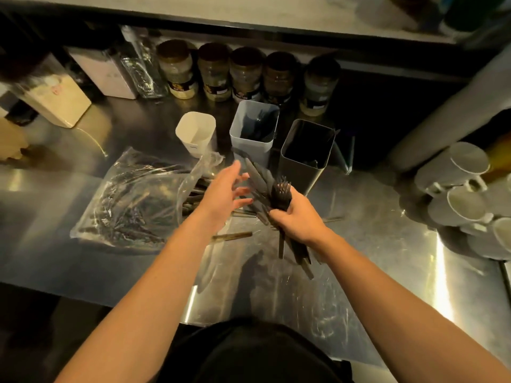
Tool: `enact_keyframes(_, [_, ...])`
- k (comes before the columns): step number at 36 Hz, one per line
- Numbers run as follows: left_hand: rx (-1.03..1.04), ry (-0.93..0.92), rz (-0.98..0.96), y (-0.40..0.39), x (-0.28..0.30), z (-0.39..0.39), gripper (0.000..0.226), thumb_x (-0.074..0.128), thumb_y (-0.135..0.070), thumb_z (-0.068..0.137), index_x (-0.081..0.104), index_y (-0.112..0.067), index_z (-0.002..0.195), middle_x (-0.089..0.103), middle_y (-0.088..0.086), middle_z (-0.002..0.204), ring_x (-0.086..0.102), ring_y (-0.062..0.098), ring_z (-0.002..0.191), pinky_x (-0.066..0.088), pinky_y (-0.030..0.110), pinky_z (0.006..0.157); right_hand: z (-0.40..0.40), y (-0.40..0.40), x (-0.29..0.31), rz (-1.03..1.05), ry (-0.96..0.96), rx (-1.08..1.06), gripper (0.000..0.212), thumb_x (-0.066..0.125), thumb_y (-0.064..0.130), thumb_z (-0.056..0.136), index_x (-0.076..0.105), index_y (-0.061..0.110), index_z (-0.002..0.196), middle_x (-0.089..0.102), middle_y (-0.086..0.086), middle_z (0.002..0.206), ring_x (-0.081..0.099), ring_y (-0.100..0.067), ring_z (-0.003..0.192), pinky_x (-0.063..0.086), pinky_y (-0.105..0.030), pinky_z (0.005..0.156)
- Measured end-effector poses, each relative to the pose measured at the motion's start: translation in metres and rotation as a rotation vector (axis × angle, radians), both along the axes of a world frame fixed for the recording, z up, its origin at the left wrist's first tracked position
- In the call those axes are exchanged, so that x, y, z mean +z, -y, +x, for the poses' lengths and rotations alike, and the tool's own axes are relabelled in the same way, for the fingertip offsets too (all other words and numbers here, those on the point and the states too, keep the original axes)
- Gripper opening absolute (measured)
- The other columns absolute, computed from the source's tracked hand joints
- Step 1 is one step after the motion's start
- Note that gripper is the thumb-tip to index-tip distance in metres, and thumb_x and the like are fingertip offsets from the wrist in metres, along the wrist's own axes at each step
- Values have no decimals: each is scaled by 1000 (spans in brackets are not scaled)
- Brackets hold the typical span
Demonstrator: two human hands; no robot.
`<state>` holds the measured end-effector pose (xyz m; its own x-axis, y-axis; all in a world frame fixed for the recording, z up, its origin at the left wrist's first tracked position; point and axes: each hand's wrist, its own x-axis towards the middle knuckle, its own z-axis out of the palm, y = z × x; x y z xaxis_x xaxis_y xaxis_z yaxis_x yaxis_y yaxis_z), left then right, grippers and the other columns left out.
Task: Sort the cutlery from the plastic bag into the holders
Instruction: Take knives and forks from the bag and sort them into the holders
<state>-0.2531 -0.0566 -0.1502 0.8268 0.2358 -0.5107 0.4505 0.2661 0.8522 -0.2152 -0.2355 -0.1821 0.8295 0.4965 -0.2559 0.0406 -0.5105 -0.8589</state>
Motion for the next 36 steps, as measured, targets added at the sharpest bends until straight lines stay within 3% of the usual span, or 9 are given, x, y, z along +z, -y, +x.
enact_keyframes(2, [46, 28, -174, 1, 4, 6, 56, 30, -54, 105, 51, -17, 142, 62, 13, 135, 62, 29, 120, 54, 42, 92, -1, -6, 6, 99, -64, 11, 31, 66, 18, 77, 61, 24, 107, 69, 11, 91, 65, -1, 83, 52, -30, 76])
enact_keyframes(4, [71, 76, -227, 1, 11, 11, 54, 26, -50, 107, 56, -17, 136, 66, 12, 130, 64, 28, 118, 53, 42, 96, -2, -11, 13, 215, -162, 2, 26, 65, 15, 74, 64, 11, 99, 68, 8, 83, 63, -4, 77, 52, -27, 74])
enact_keyframes(9, [36, 174, -17, 1, 27, 25, 33, 37, -29, 109, 64, -15, 123, 74, 8, 107, 70, 20, 96, 56, 35, 83, -2, -11, 29, 459, -496, -19, 43, 62, 11, 72, 58, -16, 105, 62, -14, 81, 62, -22, 73, 53, -30, 63])
enact_keyframes(15, [6, 254, 282, -7, 37, 40, 26, 47, -22, 105, 72, -22, 99, 71, -5, 95, 63, 4, 85, 47, 27, 78, 2, -11, 30, 594, -620, -15, 45, 58, 10, 75, 69, 12, 118, 63, -8, 82, 62, -15, 65, 49, -26, 55])
enact_keyframes(20, [294, 348, 216, -27, 54, 71, 24, 45, -23, 106, 69, -20, 101, 68, -9, 80, 56, 5, 69, 45, 22, 61, 9, -10, 29, 604, -601, -50, 49, 56, 7, 77, 65, 11, 126, 64, -7, 81, 64, -13, 66, 50, -24, 58])
enact_keyframes(24, [395, 450, 380, -50, 68, 105, 16, 53, -24, 103, 68, -26, 104, 72, -5, 90, 61, 8, 78, 53, 21, 67, 10, -8, 25, 544, -598, -126, 42, 52, -3, 85, 65, 8, 124, 64, -7, 83, 67, -9, 67, 51, -21, 58])
enact_keyframes(29, [167, 450, 688, -61, 54, 149, 8, 62, -30, 97, 69, -29, 100, 72, -9, 92, 67, 7, 84, 58, 28, 76, 14, -13, 25, 525, -632, -242, 30, 51, -6, 88, 64, -1, 115, 65, -5, 77, 67, -12, 68, 51, -24, 57])
enact_keyframes(33, [-165, 195, 1045, -64, 40, 166, 49, 72, -42, 87, 59, -21, 130, 62, -7, 113, 55, 15, 111, 46, 28, 94, 17, -24, 19, 419, -600, -349, 52, 64, 16, 68, 65, 4, 118, 68, -8, 84, 67, -19, 75, 52, -31, 60])
enact_keyframes(36, [-140, 291, 1060, -52, 57, 153, 26, 64, -41, 92, 61, -20, 108, 61, -7, 92, 56, 11, 92, 50, 35, 87, 17, -32, 21, 359, -529, -415, 35, 66, 10, 78, 64, 9, 114, 71, -5, 86, 70, -12, 69, 54, -29, 57])
